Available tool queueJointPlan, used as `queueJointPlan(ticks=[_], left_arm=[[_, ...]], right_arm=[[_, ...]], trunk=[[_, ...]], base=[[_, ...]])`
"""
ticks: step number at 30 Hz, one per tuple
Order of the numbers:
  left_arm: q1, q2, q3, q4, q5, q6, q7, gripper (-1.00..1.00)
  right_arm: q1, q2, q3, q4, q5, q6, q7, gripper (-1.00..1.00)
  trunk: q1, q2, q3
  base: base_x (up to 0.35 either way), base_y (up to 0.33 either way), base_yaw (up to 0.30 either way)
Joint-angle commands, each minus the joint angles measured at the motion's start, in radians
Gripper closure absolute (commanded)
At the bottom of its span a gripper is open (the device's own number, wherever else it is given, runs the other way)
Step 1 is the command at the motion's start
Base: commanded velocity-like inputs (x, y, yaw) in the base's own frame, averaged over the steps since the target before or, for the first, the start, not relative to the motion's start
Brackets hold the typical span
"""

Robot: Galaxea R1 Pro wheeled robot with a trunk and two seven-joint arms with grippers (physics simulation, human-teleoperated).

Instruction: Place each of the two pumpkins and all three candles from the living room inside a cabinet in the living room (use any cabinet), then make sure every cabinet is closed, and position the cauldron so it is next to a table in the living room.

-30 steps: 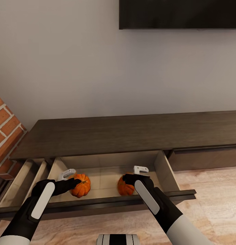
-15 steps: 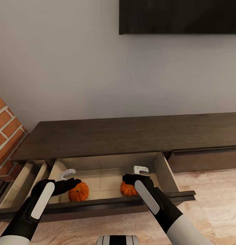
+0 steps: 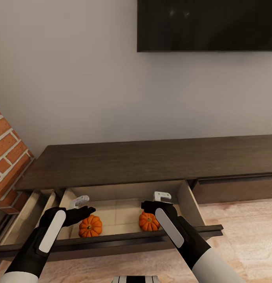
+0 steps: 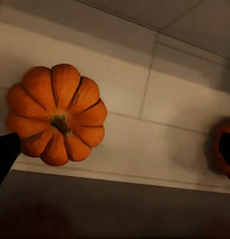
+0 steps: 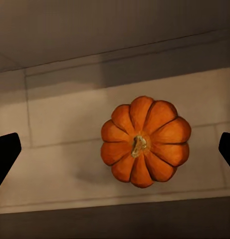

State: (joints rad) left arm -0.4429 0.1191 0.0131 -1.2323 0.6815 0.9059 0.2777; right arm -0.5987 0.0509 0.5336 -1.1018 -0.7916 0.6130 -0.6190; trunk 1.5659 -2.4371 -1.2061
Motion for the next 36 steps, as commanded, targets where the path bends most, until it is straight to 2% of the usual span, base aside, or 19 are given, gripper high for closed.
queueJointPlan(ticks=[1, 25, 36], left_arm=[[0.0, -0.002, 0.0, -0.001, 0.011, 0.003, 0.016, -1.0], [0.0, -0.005, 0.004, -0.003, 0.015, 0.004, 0.029, -1.0], [-0.001, -0.005, 0.003, -0.002, 0.016, 0.004, 0.029, -1.0]], right_arm=[[-0.001, -0.001, 0.002, -0.001, -0.009, 0.001, -0.01, -1.0], [-0.001, -0.001, 0.002, -0.001, -0.01, 0.001, -0.01, -1.0], [-0.001, -0.001, 0.002, -0.001, -0.009, 0.001, -0.011, -1.0]], trunk=[[-0.004, 0.007, 0.002], [-0.096, 0.175, 0.078], [-0.138, 0.252, 0.112]], base=[[-0.054, 0.0, 0.0], [-0.123, 0.0, 0.0], [-0.016, 0.0, 0.0]])
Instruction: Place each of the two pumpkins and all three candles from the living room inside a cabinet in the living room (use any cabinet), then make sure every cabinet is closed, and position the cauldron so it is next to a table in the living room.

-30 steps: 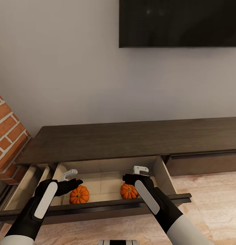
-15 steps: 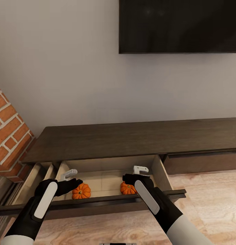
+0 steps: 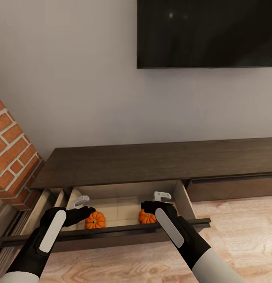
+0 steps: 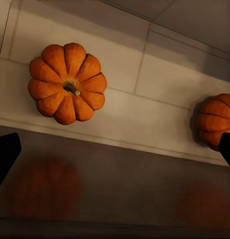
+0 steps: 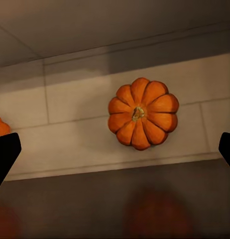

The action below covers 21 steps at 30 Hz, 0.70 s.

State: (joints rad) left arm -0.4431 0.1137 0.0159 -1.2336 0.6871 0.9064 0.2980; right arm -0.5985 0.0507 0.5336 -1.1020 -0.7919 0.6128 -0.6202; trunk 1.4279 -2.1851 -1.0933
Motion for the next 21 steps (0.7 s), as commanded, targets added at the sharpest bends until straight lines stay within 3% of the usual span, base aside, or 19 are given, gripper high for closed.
queueJointPlan(ticks=[1, 21], left_arm=[[0.0, 0.0, 0.0, -0.001, 0.011, 0.003, 0.009, -1.0], [0.0, 0.0, -0.001, 0.0, 0.011, 0.003, 0.009, -1.0]], right_arm=[[-0.001, 0.0, 0.002, -0.001, -0.009, 0.001, -0.01, -1.0], [-0.001, 0.0, 0.002, -0.001, -0.01, 0.001, -0.008, -1.0]], trunk=[[-0.004, 0.007, 0.002], [-0.081, 0.147, 0.065]], base=[[0.0, 0.0, 0.0], [0.0, 0.0, 0.0]])
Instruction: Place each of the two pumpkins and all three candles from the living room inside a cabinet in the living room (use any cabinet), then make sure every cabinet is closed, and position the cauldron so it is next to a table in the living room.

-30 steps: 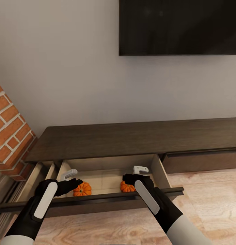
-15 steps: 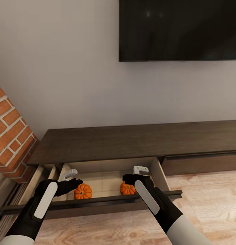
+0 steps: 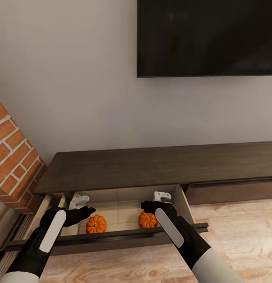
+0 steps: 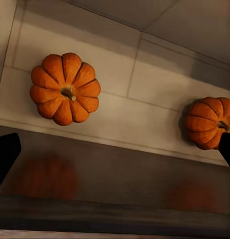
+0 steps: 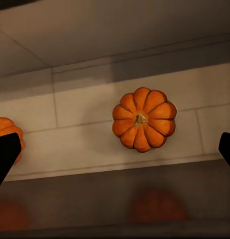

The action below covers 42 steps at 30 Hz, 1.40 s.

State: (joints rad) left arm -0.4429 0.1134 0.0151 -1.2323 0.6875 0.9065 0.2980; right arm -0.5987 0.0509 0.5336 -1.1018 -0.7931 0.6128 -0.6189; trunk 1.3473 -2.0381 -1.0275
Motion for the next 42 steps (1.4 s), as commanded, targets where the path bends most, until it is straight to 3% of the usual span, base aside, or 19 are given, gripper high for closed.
queueJointPlan(ticks=[1, 27, 37, 42], left_arm=[[0.0, 0.0, 0.0, -0.001, 0.011, 0.003, 0.009, -1.0], [-0.001, 0.0, 0.001, -0.002, 0.01, 0.003, 0.009, -1.0], [0.007, -0.057, -0.044, 0.054, -0.04, -0.054, 0.01, -1.0], [0.007, -0.058, -0.044, 0.082, -0.069, -0.082, 0.01, -1.0]], right_arm=[[-0.001, 0.0, 0.002, -0.001, -0.009, 0.001, -0.009, -1.0], [-0.001, -0.002, 0.002, -0.008, -0.011, 0.001, -0.003, -1.0], [0.002, -0.008, -0.055, 0.048, 0.047, -0.055, 0.053, -1.0], [0.002, -0.008, -0.083, 0.076, 0.076, -0.082, 0.081, -1.0]], trunk=[[-0.004, 0.007, 0.002], [-0.104, 0.189, 0.084], [-0.104, 0.189, 0.084], [-0.104, 0.189, 0.084]], base=[[0.0, 0.0, 0.0], [-0.046, 0.01, 0.0], [0.0, 0.0, 0.0], [0.0, 0.0, 0.0]])
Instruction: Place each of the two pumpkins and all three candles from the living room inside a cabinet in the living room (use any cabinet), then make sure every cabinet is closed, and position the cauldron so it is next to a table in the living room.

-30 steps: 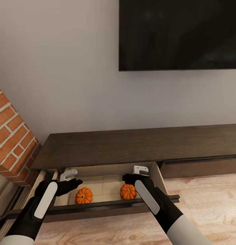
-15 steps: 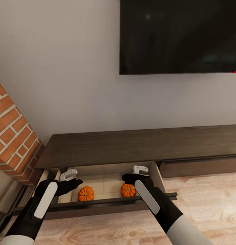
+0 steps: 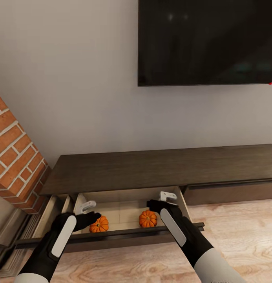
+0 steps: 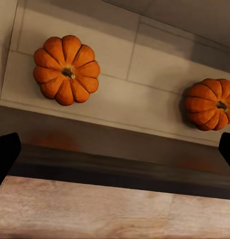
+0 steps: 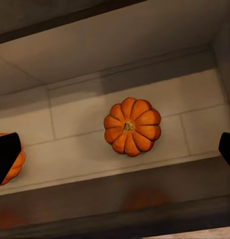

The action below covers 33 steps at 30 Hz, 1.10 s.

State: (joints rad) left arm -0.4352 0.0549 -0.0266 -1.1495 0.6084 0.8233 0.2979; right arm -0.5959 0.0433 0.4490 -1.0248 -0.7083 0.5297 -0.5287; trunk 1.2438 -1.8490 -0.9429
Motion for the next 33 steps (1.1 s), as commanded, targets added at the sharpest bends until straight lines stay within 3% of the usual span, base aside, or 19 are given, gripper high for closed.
queueJointPlan(ticks=[1, 13, 16, 17, 21, 33], left_arm=[[0.0, 0.001, -0.003, 0.005, 0.005, -0.004, 0.01, -1.0], [0.0, 0.001, -0.003, 0.072, -0.065, -0.071, 0.01, -1.0], [0.017, 0.018, 0.015, 0.07, -0.049, -0.064, 0.016, -1.0], [0.034, 0.077, 0.029, -0.092, 0.079, 0.105, 0.016, -1.0], [0.037, 0.085, 0.005, -0.119, 0.09, 0.132, 0.017, -1.0], [0.038, 0.086, 0.008, -0.129, 0.091, 0.137, 0.013, -1.0]], right_arm=[[-0.001, 0.0, -0.004, 0.005, -0.003, -0.005, -0.004, -1.0], [-0.001, 0.0, -0.071, 0.072, 0.066, -0.071, 0.063, -1.0], [-0.005, 0.002, -0.065, 0.076, 0.048, -0.065, 0.057, -1.0], [-0.005, 0.002, 0.069, -0.102, -0.09, 0.11, -0.101, -1.0], [-0.005, 0.002, 0.092, -0.125, -0.109, 0.139, -0.124, -1.0], [-0.005, 0.001, 0.096, -0.135, -0.115, 0.144, -0.128, -1.0]], trunk=[[0.0, 0.0, -0.001], [0.0, 0.0, -0.001], [0.0, 0.0, -0.001], [0.0, 0.0, -0.001], [0.0, 0.0, -0.001], [0.015, -0.028, -0.013]], base=[[0.0, 0.0, 0.0], [0.0, 0.0, 0.0], [0.0, 0.0, 0.0], [0.0, 0.0, 0.0], [0.0, 0.0, 0.0], [0.0, 0.0, 0.0]])
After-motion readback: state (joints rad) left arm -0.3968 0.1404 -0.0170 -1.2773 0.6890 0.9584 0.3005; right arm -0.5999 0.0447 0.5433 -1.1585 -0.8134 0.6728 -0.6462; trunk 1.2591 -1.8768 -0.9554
